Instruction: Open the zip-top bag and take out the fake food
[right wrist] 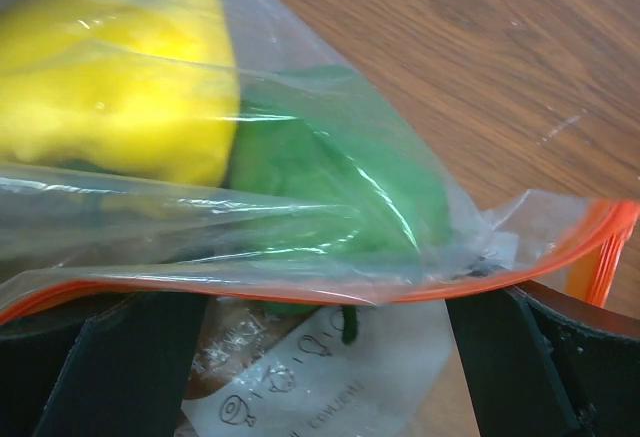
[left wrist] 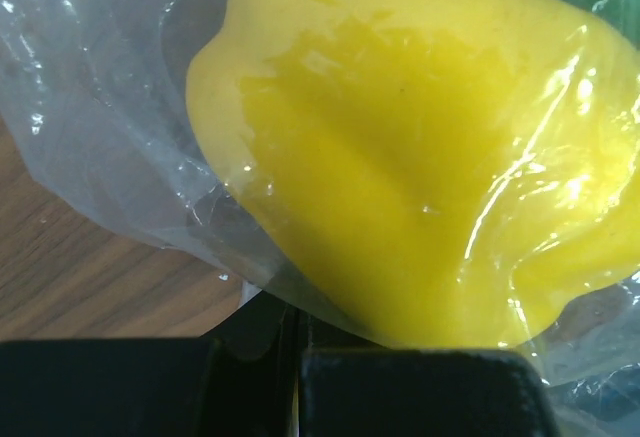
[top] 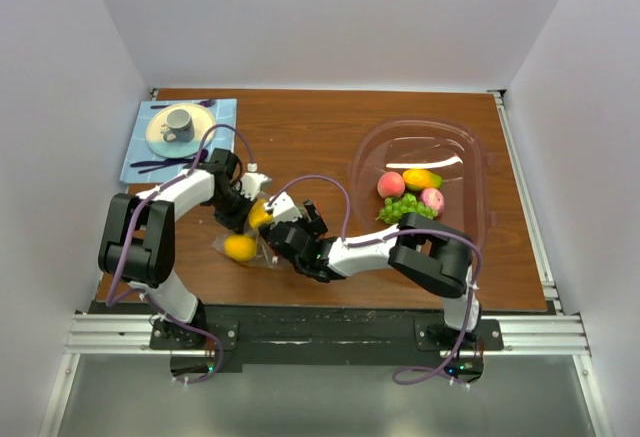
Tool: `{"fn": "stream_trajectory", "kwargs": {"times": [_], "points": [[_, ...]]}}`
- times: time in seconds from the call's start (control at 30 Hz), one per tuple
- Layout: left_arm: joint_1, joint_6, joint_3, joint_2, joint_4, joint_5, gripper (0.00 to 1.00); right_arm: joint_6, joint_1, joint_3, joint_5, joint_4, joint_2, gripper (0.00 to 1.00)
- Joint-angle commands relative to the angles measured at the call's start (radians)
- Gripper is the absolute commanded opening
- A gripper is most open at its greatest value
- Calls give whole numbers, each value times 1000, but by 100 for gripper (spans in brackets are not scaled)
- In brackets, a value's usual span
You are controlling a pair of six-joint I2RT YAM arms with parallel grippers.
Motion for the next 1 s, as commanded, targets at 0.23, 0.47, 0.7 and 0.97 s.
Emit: {"fn": "stream_trajectory", "kwargs": {"times": [0.23, 0.47, 0.7, 0.97], "points": [[-6, 41, -15, -15, -31, 3, 0, -45, 2, 77, -109, 48, -27, 32], [-6, 6, -30, 5, 12, -47, 0, 87, 21, -148, -171, -62, -298, 3], [-6, -13, -30, 17, 36, -77, 0, 239, 26, -369, -223, -254, -738, 4], [-6, -19, -32, 25, 42, -55, 0, 188, -29, -396, -181, -543, -1124, 18]]}}
